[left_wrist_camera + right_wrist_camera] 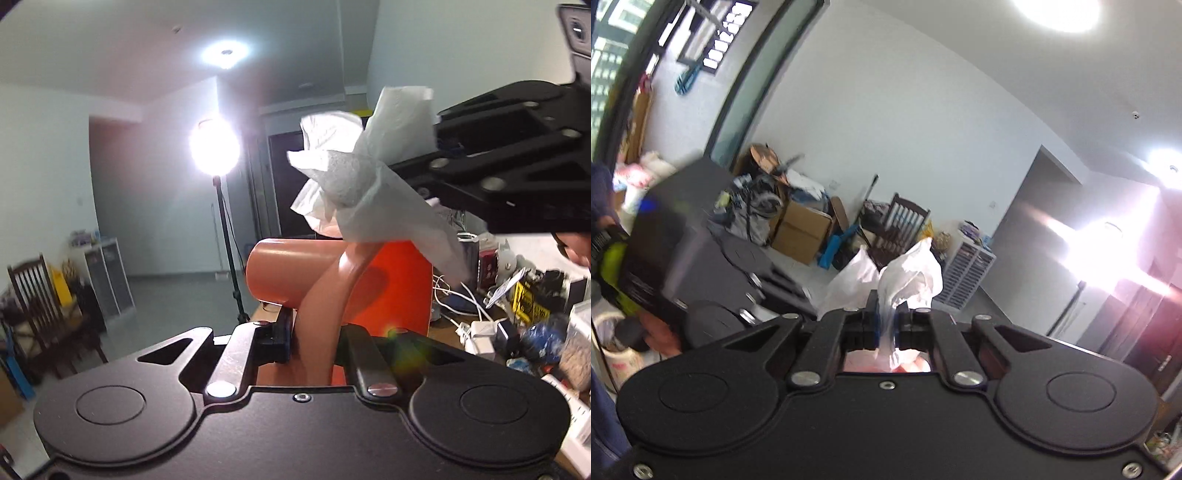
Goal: Clean bowl
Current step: 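Rub the tissue over the bowl's outer wall while the left gripper tilts the bowl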
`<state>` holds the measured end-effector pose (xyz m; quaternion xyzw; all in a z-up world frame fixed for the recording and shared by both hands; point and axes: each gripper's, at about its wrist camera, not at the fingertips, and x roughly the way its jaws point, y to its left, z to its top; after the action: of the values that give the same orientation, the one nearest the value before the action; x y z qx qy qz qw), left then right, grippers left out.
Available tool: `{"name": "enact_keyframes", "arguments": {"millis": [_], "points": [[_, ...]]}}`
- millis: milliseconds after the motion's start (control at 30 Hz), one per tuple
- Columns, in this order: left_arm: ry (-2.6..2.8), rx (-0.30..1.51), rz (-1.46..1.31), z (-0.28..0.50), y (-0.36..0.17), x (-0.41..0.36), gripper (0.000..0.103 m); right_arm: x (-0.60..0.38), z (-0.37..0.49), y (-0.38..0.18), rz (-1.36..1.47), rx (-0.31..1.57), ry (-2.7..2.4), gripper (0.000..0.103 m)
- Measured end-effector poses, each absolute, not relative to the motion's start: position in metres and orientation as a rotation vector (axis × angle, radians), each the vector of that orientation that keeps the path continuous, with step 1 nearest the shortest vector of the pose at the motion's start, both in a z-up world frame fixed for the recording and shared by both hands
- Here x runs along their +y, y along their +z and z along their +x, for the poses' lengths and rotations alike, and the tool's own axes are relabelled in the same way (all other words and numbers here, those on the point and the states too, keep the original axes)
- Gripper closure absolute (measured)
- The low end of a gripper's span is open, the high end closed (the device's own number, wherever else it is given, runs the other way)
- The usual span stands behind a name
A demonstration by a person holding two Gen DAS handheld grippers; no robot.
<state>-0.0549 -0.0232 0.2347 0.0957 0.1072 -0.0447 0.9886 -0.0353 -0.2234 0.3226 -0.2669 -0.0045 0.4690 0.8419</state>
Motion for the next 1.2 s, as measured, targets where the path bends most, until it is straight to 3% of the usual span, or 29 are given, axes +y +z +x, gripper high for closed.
{"name": "enact_keyframes", "arguments": {"millis": [133, 433, 633, 833, 1200], "points": [[-0.168, 0.185, 0.097, -0.071, 0.245, -0.008, 0.094, -0.238, -0.017, 0.315, -0.553, 0.035, 0.908, 0.096], [-0.258, 0.251, -0.686, -0.042, 0.252, 0.061, 0.094, -0.266, -0.010, 0.287, -0.511, 0.113, 0.858, 0.096], [-0.291, 0.280, -0.964, -0.028, 0.243, 0.076, 0.094, -0.253, -0.025, 0.281, -0.522, 0.111, 0.922, 0.096], [-0.273, 0.333, -0.986, -0.025, 0.234, 0.080, 0.094, -0.231, -0.042, 0.273, -0.545, 0.109, 1.020, 0.096], [-0.209, 0.344, -0.578, -0.037, 0.247, 0.058, 0.094, -0.224, -0.075, 0.302, -0.609, 0.000, 1.120, 0.096]]}}
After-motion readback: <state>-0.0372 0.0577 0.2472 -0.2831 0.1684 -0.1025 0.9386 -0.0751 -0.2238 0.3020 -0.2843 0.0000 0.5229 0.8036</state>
